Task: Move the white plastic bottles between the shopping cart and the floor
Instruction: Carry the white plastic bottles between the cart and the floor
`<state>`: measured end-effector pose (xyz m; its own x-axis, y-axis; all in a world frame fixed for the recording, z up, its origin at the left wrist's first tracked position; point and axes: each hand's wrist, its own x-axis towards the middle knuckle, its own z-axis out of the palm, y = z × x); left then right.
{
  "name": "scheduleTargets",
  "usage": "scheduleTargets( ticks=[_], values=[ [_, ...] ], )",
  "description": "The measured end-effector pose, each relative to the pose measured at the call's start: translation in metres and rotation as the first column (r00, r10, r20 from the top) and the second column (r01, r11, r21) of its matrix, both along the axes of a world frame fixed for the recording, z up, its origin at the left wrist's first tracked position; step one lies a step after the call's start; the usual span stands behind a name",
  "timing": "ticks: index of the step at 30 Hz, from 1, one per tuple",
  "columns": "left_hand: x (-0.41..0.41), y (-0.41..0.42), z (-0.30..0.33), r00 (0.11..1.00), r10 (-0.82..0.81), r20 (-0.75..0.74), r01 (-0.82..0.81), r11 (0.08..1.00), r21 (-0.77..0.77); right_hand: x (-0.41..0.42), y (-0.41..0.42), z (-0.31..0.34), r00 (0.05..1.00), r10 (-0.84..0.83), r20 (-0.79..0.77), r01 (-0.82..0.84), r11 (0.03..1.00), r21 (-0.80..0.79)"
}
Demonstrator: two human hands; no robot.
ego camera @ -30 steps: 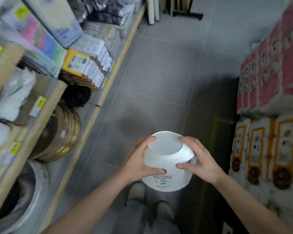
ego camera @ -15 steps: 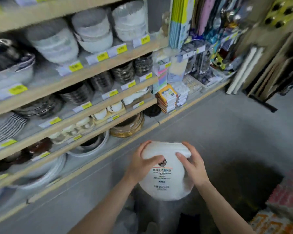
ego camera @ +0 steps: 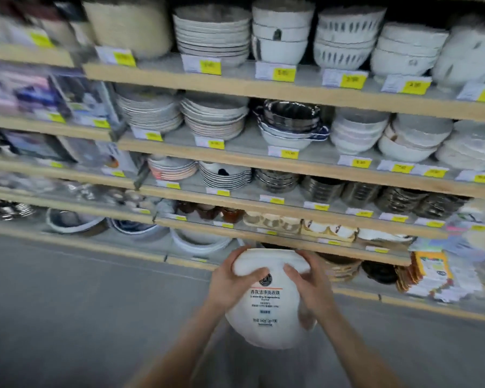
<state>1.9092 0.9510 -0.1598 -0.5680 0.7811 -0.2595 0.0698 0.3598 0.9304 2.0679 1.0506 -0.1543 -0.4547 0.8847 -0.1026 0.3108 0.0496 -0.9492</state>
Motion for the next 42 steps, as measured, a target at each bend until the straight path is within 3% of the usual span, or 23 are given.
scheduleTargets(
  ticks=[11, 20, 34, 38, 42],
  values=[
    [-0.28, -0.201, 0.018, 0.924, 0.376, -0.065, -0.376, 0.926, 0.025, -0.329, -0.146, 0.024, 0.907, 0.42, -0.013, -0.421, 0.906, -0.042],
    [-0.446, -0.349, 0.032, 0.69, 0.723, -0.047, -0.722, 0.691, 0.036, -0.57, -0.26, 0.031, 0.68, 0.733, 0.012, -0.733, 0.68, -0.025],
    [-0.702, -0.498, 0.029, 0.314, 0.946, -0.084, -0.949, 0.316, 0.01, -0.916, -0.415, 0.023, 0.294, 0.956, 0.006, -0.955, 0.294, -0.019],
    [-0.769, -0.545, 0.028, 0.257, 0.962, -0.094, -0.965, 0.262, 0.036, -0.995, -0.464, 0.026, 0.193, 0.981, 0.01, -0.981, 0.193, -0.026],
    [-0.84, -0.599, 0.019, 0.242, 0.967, -0.077, -0.968, 0.246, 0.043, -1.069, -0.515, 0.022, 0.156, 0.988, 0.021, -0.987, 0.156, -0.035]
  ],
)
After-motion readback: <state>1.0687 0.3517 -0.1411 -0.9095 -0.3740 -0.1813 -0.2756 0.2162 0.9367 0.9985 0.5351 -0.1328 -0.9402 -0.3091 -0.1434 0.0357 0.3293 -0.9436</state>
